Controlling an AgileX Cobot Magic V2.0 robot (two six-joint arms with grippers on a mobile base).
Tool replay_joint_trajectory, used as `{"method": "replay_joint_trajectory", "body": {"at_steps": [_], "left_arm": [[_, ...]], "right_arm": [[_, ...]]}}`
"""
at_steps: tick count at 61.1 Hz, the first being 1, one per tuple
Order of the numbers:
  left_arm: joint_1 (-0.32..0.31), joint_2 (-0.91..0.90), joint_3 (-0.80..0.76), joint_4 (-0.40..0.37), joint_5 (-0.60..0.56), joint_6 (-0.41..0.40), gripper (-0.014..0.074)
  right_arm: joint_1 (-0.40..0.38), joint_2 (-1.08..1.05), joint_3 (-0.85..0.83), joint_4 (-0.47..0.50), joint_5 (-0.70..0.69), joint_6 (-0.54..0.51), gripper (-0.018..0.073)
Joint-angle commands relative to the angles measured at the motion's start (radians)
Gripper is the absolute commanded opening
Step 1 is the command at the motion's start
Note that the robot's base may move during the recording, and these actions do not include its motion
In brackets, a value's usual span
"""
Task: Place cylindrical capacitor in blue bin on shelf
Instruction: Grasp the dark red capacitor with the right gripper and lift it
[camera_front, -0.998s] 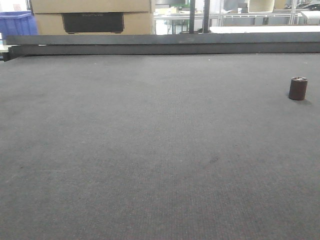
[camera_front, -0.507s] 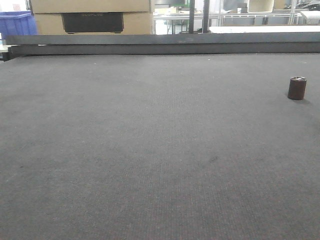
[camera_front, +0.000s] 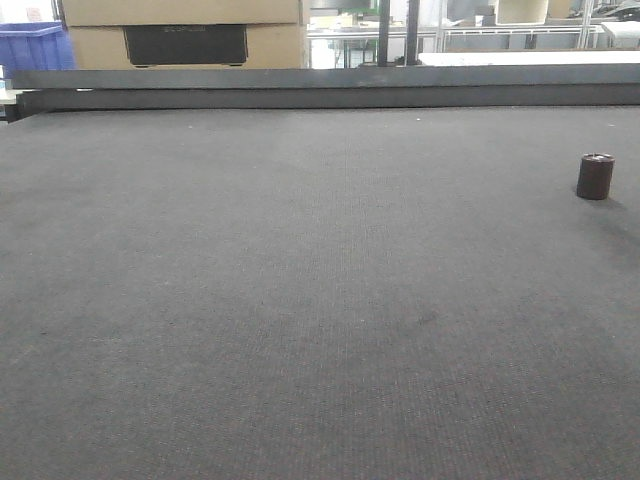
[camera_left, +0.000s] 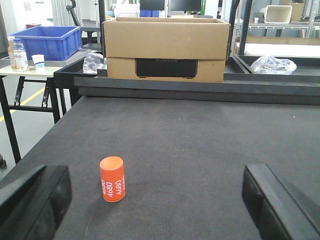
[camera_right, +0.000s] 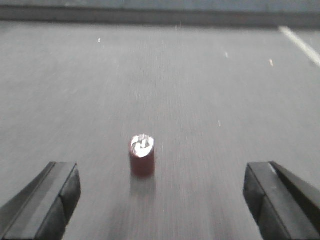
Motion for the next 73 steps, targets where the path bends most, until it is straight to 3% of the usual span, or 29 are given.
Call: {"method": "replay_joint_trajectory", "body": {"at_steps": [1, 8, 34, 60, 65, 73], "left_arm": [[-0.006, 0.004, -0.002, 0.003, -0.01, -0.008, 0.0602], [-0.006, 0.004, -0.002, 0.003, -0.01, -0.008, 0.0602], [-0.006, 0.004, -0.002, 0.003, -0.008, -0.008, 0.0602], [-0.006, 0.004, -0.002, 0.003, -0.002, -0.008, 0.0602], [-0.006, 0.004, -0.002, 0.003, -0.002, -0.008, 0.0602], [-0.006, 0.004, -0.002, 0.003, -0.002, -0.008, 0.0602]], "right_arm": [[0.001, 0.141, -0.001, -0.023, -0.26, -0.002, 0.057], [0.001, 0.302, -0.048, -0.025, -0.385, -0.002, 0.057], [0.001, 0.627, -0.343, -0.034, -0.36, -0.002, 0.057], [0.001, 0.731, -0.415, -0.034, -0.311, -0.002, 0.0566], [0.001, 0.733, -0.416, -0.034, -0.32, -0.002, 0.0505], [0.001, 0.733, -0.416, -0.034, -0.331, -0.002, 0.0272]]}}
